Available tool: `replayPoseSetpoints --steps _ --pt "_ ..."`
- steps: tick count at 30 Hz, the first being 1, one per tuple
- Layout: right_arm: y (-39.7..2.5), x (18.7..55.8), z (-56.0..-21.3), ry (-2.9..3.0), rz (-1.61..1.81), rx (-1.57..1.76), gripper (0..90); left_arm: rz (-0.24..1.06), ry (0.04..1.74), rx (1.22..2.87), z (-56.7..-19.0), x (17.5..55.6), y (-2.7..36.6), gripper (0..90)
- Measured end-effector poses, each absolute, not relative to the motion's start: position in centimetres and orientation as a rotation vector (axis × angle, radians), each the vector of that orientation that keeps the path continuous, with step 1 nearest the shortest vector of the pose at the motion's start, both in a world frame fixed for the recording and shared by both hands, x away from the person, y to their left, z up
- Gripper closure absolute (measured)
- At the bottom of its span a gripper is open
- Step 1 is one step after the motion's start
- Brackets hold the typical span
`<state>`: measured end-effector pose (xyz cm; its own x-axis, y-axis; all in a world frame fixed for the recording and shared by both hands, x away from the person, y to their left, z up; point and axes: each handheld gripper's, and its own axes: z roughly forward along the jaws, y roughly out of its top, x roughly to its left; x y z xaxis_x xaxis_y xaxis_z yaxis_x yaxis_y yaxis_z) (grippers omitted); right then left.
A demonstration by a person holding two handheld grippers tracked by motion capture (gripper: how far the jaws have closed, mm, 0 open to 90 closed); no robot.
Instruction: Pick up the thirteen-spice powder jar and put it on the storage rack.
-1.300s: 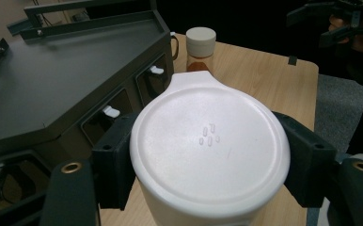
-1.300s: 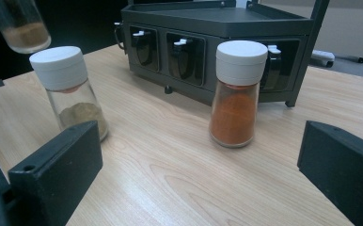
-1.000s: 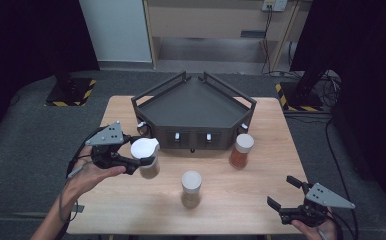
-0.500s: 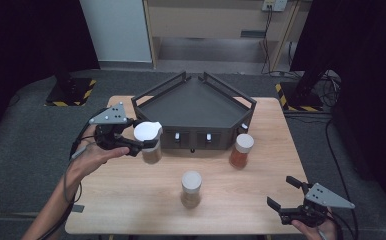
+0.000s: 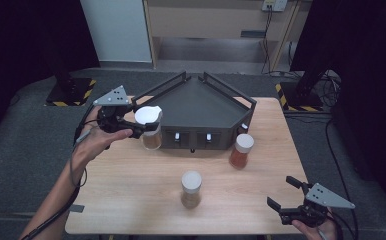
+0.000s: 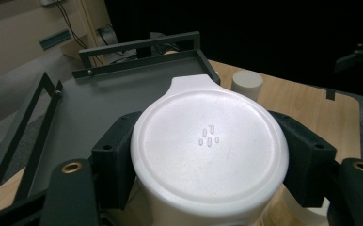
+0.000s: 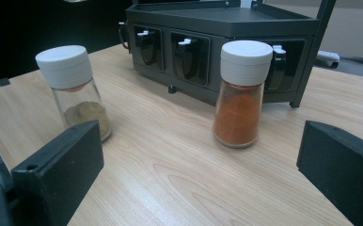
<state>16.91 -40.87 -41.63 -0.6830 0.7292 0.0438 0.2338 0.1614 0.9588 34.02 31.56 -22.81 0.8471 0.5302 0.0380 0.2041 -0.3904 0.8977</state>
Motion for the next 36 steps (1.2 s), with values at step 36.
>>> replayPoseSetpoints --steps 36 --pt "-41.1 17.0 -41.7 2.017 1.554 0.915 1.7 0.487 0.696 1.909 -21.6 41.0 27.0 29.4"
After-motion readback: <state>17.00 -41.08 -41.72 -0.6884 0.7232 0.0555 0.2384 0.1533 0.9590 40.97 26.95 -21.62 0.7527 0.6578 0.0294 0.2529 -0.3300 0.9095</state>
